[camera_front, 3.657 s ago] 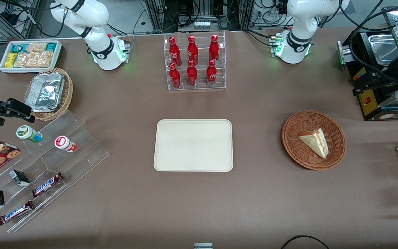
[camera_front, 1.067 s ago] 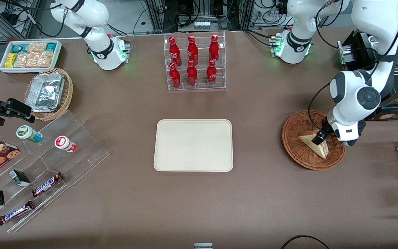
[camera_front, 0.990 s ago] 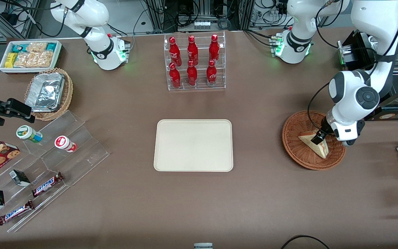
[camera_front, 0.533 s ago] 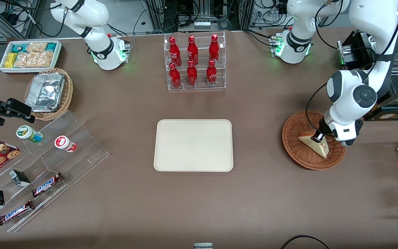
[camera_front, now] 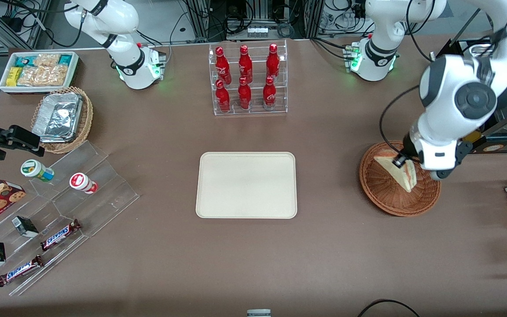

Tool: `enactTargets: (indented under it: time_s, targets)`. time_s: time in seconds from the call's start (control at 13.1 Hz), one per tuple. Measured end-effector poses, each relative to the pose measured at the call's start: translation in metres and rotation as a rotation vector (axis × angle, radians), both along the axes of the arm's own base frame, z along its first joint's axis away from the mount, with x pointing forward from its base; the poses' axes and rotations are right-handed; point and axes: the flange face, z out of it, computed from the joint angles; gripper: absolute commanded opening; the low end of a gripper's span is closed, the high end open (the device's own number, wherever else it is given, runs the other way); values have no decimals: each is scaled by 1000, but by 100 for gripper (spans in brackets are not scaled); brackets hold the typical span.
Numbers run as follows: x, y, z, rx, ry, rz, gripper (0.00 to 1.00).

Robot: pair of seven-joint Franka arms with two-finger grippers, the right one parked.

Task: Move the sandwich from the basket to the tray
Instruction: 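Lift the sandwich and carry it toward the cream tray, then lower the sandwich onto the tray and open the left gripper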

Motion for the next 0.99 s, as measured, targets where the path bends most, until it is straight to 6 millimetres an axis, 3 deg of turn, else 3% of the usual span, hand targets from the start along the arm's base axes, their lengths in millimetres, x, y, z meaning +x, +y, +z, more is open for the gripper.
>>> enactTargets:
  time_s: [0.23, 0.53, 0.76, 0.99]
  targets:
    - [-23, -70, 31, -11, -39, -176, 0]
    - [-64, -166, 34, -26, -63, -375, 0]
    - [-83, -224, 8, -34, -80, -494, 0]
    - [-87, -265, -38, -41, -102, -574, 0]
